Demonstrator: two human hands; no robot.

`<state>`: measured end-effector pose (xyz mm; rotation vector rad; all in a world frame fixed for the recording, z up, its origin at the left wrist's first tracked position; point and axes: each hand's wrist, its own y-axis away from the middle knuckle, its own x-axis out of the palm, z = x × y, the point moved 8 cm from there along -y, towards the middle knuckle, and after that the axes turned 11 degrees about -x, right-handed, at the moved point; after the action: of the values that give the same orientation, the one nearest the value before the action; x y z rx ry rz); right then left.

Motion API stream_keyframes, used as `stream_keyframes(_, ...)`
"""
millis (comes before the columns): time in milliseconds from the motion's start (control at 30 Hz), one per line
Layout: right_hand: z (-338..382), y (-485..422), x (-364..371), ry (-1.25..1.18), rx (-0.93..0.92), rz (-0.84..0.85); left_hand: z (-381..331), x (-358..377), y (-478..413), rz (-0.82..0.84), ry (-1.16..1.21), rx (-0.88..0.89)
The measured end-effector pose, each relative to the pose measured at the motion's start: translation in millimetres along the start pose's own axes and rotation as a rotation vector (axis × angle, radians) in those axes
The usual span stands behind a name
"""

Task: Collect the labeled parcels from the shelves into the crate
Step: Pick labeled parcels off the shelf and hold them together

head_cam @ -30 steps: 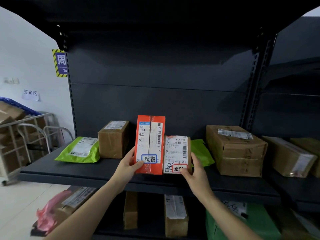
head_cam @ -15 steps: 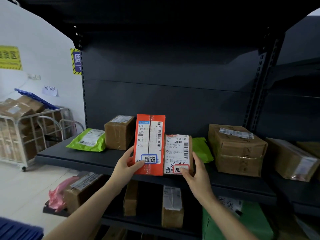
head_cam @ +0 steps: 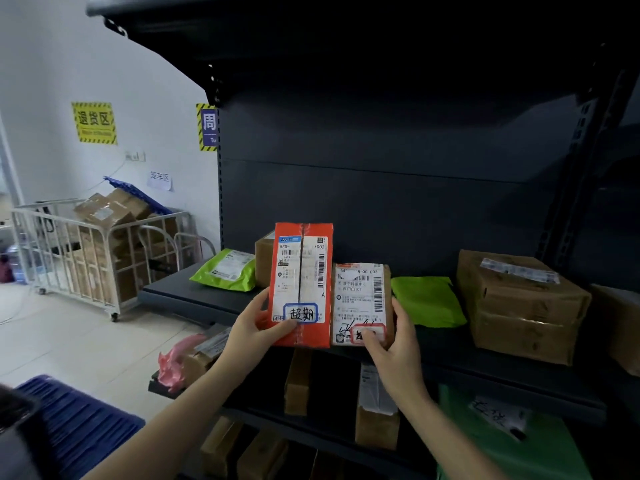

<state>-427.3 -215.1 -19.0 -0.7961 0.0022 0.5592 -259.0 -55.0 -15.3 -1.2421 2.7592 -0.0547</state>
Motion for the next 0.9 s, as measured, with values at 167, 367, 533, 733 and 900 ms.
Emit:
stream_keyframes(167, 15.0, 4.4, 38.6, -0.032, -0.010, 0.044, 4.5, -41.6, 13.9, -0.057, -0.022, -0.036)
stream_keyframes(367, 48.2, 14.7, 113.2, -0.055, -0.038, 0.127, 11.9, -122.5, 41.0, -0.139, -0.024, -0.036)
stream_keyframes(533, 81.8, 34.2, 197.0, -0.108, -0.046, 0.223, 22.5, -209.3, 73.6, -0.219, 0.002, -0.045)
stream_keyframes(733, 136.2, 69.6, 311.8, -0.162, -0.069, 0.301, 39.6, -330.8, 131.6, -0.359, 0.014, -0.096)
stream_keyframes(900, 181.4, 108.0, 401.2, -0.224, -0.058, 0.403, 58.2, -423.0, 181.0, -0.465, -0.011, -0.142)
